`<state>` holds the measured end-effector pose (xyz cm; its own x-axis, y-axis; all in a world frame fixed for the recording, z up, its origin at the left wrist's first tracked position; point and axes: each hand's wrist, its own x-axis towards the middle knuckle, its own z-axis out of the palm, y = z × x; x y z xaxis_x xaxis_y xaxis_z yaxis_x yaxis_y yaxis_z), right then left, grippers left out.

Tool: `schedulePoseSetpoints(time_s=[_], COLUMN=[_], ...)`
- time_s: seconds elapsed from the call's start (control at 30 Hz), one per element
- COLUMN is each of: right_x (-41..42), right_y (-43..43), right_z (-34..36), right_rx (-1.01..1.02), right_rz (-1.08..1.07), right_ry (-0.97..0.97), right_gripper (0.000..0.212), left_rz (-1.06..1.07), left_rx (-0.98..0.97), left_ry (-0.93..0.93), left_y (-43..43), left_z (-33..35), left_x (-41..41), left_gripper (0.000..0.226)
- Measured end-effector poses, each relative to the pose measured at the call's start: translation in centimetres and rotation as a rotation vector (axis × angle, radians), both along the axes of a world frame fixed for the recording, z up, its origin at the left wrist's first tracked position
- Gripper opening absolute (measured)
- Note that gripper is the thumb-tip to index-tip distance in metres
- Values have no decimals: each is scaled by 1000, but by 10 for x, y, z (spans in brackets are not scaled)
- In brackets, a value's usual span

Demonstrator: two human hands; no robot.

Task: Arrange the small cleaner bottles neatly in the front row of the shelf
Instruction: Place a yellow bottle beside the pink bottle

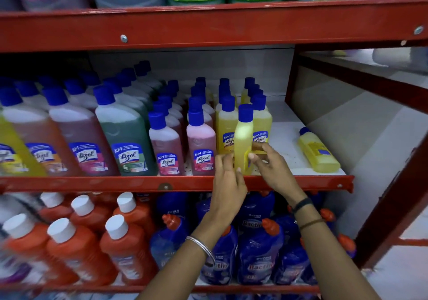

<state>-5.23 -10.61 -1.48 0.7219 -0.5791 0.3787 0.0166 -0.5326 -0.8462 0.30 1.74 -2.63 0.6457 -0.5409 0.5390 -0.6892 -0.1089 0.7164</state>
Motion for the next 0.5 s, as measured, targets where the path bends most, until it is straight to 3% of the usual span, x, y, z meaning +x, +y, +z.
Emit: schedulePoseSetpoints(time_s=[0.13,0.2,0.37,0.5], right_x=[3,5,12,12], right_y=[4,6,11,3], right_z=[5,7,10,11], right_rx=[-94,-31,27,36], right_rz=[31,54,172,174], right_ry=[79,70,59,46], right_gripper=[51,54,39,32], left_rz=[-19,9,4,25], left_rx=[-23,-7,135,152], left_ry=[-10,-18,95,115], left_y=[5,5,-3,-4], left_z=[-3,-3,1,1], left_x=[-1,-1,-3,-5], left_gripper=[49,55,75,76])
